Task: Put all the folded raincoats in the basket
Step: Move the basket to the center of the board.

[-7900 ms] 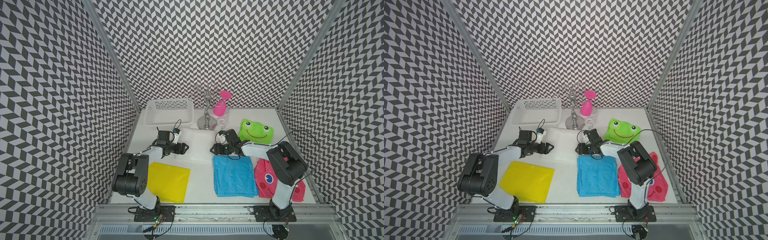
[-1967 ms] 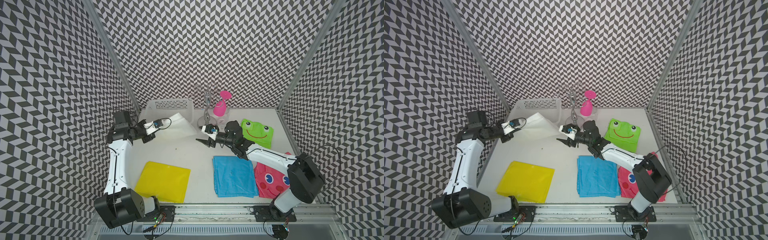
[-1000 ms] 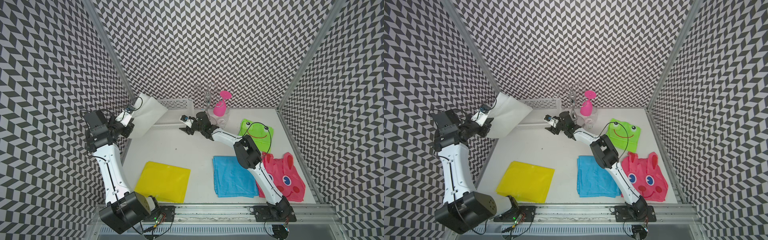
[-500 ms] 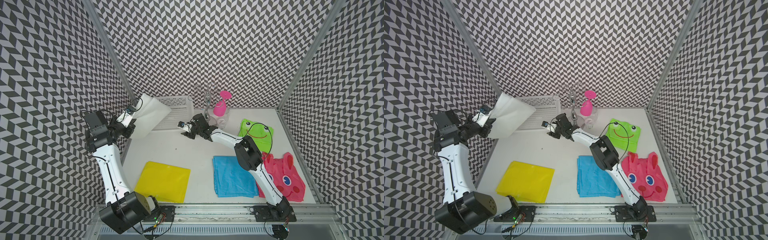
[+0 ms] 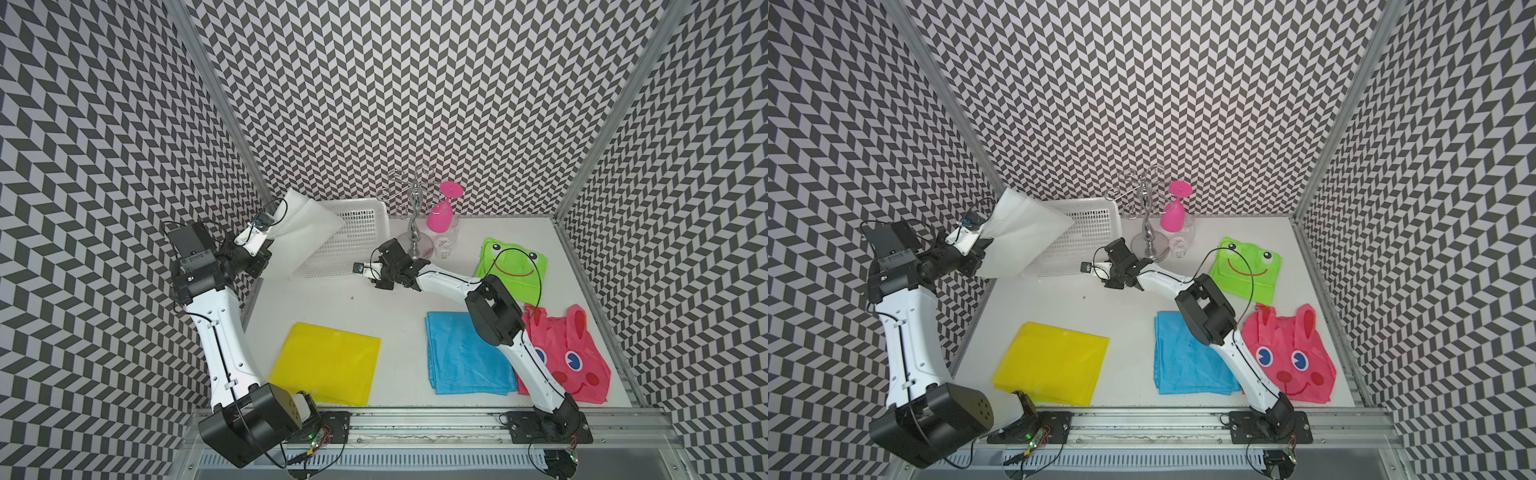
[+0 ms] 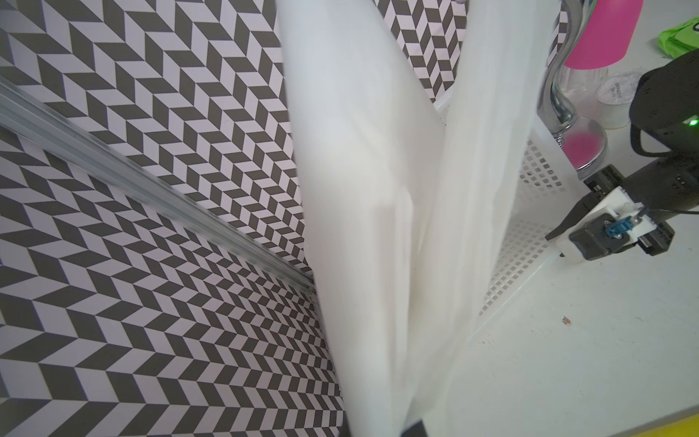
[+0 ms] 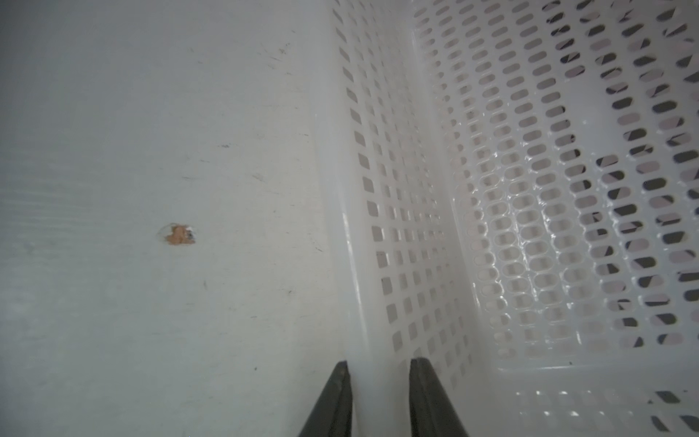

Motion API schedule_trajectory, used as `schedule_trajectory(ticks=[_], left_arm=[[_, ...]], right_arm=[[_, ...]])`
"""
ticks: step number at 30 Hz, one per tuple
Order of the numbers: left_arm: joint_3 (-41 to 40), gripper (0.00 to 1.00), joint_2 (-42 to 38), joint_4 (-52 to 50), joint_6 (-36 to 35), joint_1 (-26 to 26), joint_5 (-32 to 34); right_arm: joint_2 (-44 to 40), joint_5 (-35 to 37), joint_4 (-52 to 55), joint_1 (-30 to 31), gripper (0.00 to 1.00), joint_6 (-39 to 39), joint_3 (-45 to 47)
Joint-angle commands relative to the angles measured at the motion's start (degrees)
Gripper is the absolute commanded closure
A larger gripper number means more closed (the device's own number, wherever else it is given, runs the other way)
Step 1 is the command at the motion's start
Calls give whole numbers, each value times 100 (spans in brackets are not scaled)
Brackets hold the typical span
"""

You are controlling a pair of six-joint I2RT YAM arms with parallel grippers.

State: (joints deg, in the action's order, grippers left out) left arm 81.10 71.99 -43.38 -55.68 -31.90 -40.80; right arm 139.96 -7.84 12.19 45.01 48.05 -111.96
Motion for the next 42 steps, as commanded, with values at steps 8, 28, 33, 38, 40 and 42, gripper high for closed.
schedule_trajectory(ticks=[8, 28, 33, 38, 40, 42], left_arm=[[59, 100, -132, 44, -22, -32, -105], [664, 100, 190, 164, -436, 81, -890], [644, 100, 278, 288, -652, 378, -796], [557, 100, 329, 416, -849, 846, -411], [437, 100, 357, 497, -976, 1046, -341], [310, 100, 385, 637, -1042, 1220, -273]], right_arm=[[-602, 962, -521, 292, 82, 725, 757], [-1873, 187, 608, 846, 84, 399, 1548], [-2332, -256, 772, 860, 84, 336, 1950], [-2767, -634, 880, 851, 82, 337, 2375], [-2892, -773, 980, 845, 79, 136, 2458], [-2967, -937, 1198, 832, 77, 125, 2485]])
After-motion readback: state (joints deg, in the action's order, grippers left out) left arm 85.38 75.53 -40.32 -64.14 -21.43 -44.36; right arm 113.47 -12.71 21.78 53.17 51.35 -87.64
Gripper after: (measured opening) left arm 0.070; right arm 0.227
